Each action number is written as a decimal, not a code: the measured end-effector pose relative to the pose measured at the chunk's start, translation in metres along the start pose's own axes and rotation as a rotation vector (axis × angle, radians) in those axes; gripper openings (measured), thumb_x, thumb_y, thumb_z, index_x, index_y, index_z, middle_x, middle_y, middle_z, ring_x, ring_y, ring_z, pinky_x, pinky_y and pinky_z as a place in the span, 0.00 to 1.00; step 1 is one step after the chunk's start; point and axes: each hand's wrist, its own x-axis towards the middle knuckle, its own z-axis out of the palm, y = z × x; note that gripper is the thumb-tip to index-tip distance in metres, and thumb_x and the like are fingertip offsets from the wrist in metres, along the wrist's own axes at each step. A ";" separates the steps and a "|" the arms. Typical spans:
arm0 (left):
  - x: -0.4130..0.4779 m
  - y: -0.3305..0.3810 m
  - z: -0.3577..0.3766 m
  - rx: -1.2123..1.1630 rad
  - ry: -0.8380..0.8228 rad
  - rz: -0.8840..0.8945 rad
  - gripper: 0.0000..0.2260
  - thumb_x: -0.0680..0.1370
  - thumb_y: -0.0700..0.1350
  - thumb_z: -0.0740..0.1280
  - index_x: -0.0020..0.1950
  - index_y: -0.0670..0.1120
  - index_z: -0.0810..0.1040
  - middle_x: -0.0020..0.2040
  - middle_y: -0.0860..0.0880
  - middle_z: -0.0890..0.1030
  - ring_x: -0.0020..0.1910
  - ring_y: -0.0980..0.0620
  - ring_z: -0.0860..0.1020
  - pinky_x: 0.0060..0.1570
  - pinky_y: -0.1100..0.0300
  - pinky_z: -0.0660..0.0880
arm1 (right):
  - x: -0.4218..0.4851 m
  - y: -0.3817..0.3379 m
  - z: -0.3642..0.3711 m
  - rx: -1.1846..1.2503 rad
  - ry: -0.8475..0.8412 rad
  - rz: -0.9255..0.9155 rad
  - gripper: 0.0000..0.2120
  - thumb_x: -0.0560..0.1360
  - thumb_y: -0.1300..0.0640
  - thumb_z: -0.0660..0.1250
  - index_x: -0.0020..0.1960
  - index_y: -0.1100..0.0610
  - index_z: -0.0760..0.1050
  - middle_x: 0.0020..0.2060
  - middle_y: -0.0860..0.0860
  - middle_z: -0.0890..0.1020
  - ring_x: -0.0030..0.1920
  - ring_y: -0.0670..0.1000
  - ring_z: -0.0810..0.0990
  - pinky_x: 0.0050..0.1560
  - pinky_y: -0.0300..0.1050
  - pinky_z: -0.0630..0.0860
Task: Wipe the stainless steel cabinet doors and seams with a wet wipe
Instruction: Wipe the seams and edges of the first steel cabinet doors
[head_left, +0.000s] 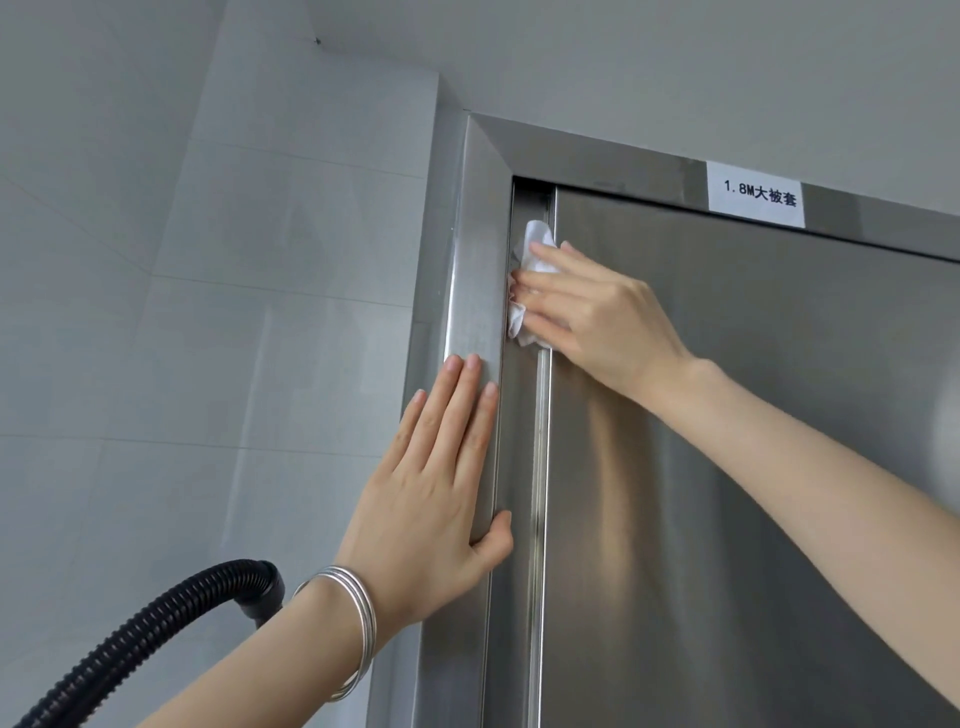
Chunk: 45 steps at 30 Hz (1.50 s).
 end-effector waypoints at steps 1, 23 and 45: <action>0.000 0.000 0.000 0.003 0.001 -0.001 0.38 0.71 0.55 0.59 0.76 0.36 0.56 0.78 0.39 0.54 0.78 0.43 0.51 0.73 0.47 0.55 | 0.005 0.002 0.001 0.038 0.028 0.027 0.05 0.73 0.64 0.69 0.45 0.63 0.84 0.48 0.55 0.85 0.57 0.57 0.80 0.57 0.56 0.77; 0.000 -0.001 -0.003 0.046 -0.037 0.008 0.38 0.73 0.58 0.57 0.77 0.37 0.54 0.78 0.39 0.53 0.77 0.41 0.50 0.72 0.46 0.55 | 0.000 -0.006 0.009 -0.071 -0.064 0.073 0.12 0.77 0.62 0.65 0.57 0.68 0.78 0.59 0.61 0.79 0.62 0.59 0.76 0.67 0.53 0.68; -0.001 -0.001 -0.001 0.017 -0.013 -0.007 0.38 0.71 0.57 0.59 0.76 0.37 0.57 0.78 0.40 0.54 0.77 0.43 0.52 0.71 0.46 0.58 | 0.013 0.001 0.022 0.059 0.154 0.164 0.06 0.74 0.68 0.67 0.49 0.67 0.82 0.52 0.60 0.83 0.58 0.58 0.80 0.63 0.55 0.73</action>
